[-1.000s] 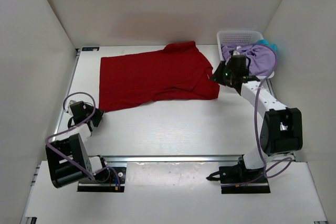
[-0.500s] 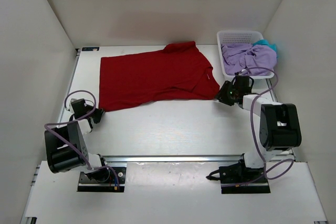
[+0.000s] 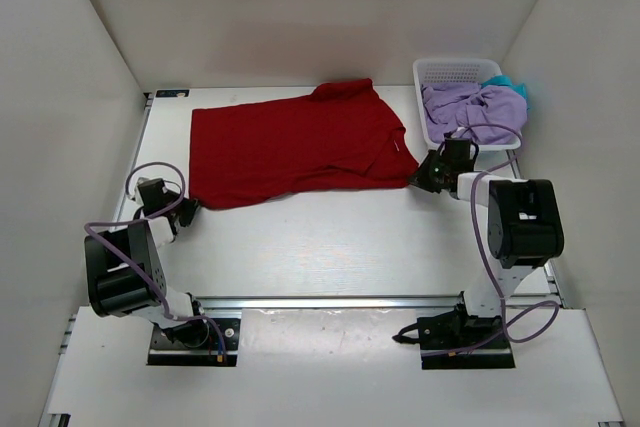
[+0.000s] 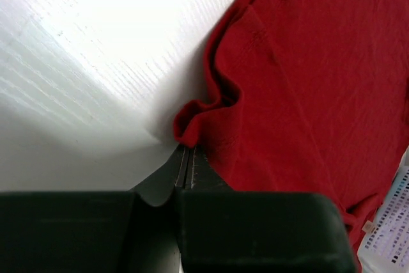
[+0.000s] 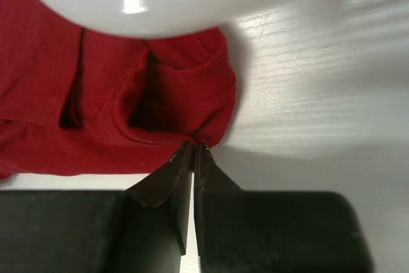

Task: Fold and stack the t-shirts
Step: Fold the flattened tshirt in 1/3 of the way

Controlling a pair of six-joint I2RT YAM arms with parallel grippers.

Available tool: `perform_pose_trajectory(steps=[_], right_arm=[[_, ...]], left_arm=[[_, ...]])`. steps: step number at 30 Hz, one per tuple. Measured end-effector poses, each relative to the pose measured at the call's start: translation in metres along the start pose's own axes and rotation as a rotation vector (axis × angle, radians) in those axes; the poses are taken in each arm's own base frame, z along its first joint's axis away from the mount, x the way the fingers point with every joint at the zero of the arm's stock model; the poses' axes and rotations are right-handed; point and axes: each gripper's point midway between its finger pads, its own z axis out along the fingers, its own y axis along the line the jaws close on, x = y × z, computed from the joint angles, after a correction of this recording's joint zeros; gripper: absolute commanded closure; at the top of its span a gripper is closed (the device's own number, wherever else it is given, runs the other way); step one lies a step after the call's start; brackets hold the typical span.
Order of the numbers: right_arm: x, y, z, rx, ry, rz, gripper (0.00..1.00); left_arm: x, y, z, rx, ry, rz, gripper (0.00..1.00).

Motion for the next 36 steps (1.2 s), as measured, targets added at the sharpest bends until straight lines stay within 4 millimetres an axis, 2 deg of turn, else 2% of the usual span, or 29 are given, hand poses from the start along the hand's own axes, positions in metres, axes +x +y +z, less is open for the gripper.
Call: perform_pose_trajectory(steps=[4,14,18,23,30,32,34,35,36], right_arm=[[0.008,-0.002,-0.004,0.007,-0.014,0.012,1.0],[0.071,-0.023,-0.058,0.064,0.008,0.065,1.0],[0.093,-0.029,-0.077,0.057,0.008,0.063,0.99],[0.112,-0.039,-0.1,0.062,-0.004,0.077,1.0],[0.13,-0.04,-0.123,0.065,0.0,0.076,1.0],[0.136,-0.04,-0.125,0.073,0.016,0.068,0.98],[0.141,-0.041,-0.126,0.084,0.031,0.069,0.85],[0.143,-0.042,-0.126,0.091,0.038,0.069,0.76],[0.144,-0.043,-0.127,0.093,0.042,0.072,0.74]], left_arm=[[-0.001,0.004,0.0,-0.018,0.002,0.005,1.0],[-0.019,0.009,-0.005,-0.064,-0.006,0.047,1.0],[-0.022,0.014,-0.018,-0.084,-0.01,0.077,1.0],[-0.027,0.014,-0.041,-0.082,-0.051,0.124,1.0],[-0.021,0.041,-0.069,-0.177,-0.078,0.172,1.0],[-0.016,0.05,-0.076,-0.208,-0.08,0.177,0.88],[-0.01,0.061,-0.081,-0.235,-0.08,0.182,0.6],[-0.008,0.066,-0.083,-0.25,-0.078,0.183,0.54],[-0.006,0.069,-0.084,-0.26,-0.078,0.179,0.45]])
